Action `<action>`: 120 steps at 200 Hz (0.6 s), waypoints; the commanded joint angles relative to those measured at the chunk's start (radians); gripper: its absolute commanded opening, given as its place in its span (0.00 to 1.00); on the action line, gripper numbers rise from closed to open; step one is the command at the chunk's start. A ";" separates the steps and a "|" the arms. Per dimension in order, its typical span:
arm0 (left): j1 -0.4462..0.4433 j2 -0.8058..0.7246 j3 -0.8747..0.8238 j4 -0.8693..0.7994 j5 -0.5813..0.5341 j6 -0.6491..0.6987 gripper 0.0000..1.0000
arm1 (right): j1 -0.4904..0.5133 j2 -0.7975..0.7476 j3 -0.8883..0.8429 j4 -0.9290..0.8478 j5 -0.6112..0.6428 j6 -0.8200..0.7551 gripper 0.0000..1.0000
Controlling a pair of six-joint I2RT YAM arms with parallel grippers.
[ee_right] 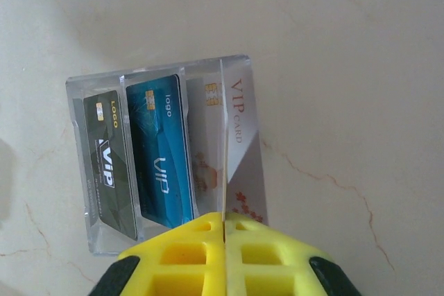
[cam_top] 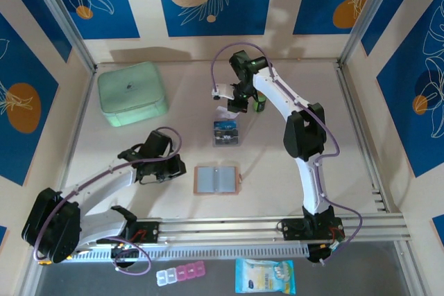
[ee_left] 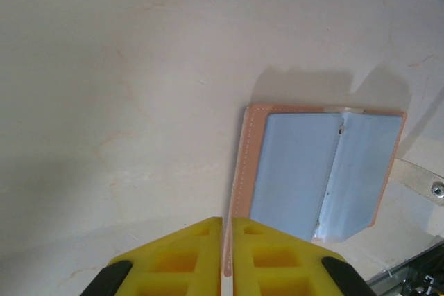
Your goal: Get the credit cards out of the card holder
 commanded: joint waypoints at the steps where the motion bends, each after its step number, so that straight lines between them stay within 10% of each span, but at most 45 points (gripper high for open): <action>1: 0.021 -0.019 -0.006 -0.036 0.007 0.036 0.15 | -0.006 -0.002 0.000 -0.009 -0.030 0.001 0.13; 77: 0.085 -0.018 0.074 -0.113 -0.085 0.139 0.51 | -0.025 -0.143 -0.116 0.115 -0.033 0.129 0.27; 103: 0.117 -0.001 0.119 -0.133 -0.158 0.201 0.98 | -0.031 -0.252 -0.282 0.247 -0.023 0.234 0.55; 120: 0.135 0.023 0.150 -0.139 -0.208 0.239 1.00 | -0.034 -0.335 -0.414 0.335 -0.010 0.299 0.91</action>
